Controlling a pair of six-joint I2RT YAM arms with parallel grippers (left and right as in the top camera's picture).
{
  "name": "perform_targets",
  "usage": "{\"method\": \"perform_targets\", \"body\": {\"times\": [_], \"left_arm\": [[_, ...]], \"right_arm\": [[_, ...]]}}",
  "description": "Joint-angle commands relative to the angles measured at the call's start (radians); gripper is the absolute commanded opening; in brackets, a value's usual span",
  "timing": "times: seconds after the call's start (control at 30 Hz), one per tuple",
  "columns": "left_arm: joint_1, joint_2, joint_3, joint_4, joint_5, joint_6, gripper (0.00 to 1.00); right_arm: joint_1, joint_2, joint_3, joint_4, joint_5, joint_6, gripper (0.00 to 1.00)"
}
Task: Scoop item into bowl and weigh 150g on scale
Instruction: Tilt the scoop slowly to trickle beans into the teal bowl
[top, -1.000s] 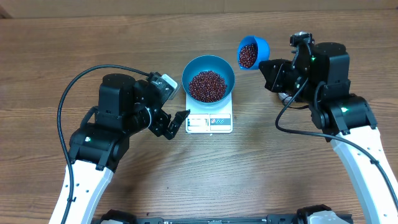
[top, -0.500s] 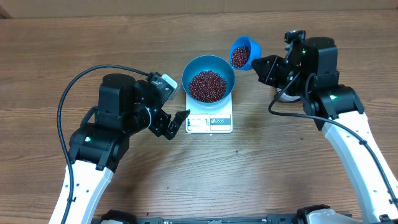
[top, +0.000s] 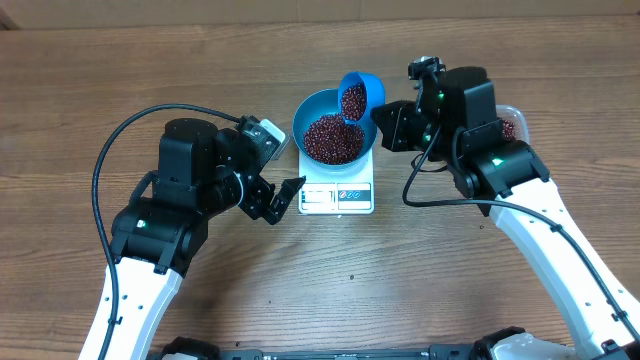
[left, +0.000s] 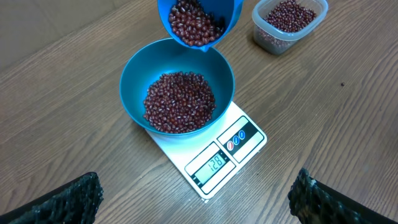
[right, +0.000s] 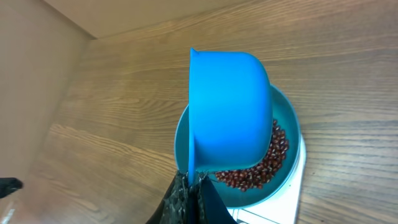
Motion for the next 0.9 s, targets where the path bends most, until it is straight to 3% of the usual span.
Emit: {"method": "perform_targets", "body": {"times": [0.0, 0.57, 0.87], "left_arm": [[0.004, 0.002, 0.024, 0.002, 0.022, -0.007, 1.0], [0.004, 0.002, 0.024, 0.001, 0.022, -0.007, 1.0], [0.004, 0.002, 0.024, 0.001, 0.022, -0.006, 1.0]], "right_arm": [[0.018, 0.001, 0.026, 0.011, 0.075, -0.052, 0.04], [0.029, 0.109, 0.026, 0.063, 0.086, -0.216, 0.04], [0.048, 0.109, 0.026, 0.059, 0.085, -0.401, 0.04]]}}
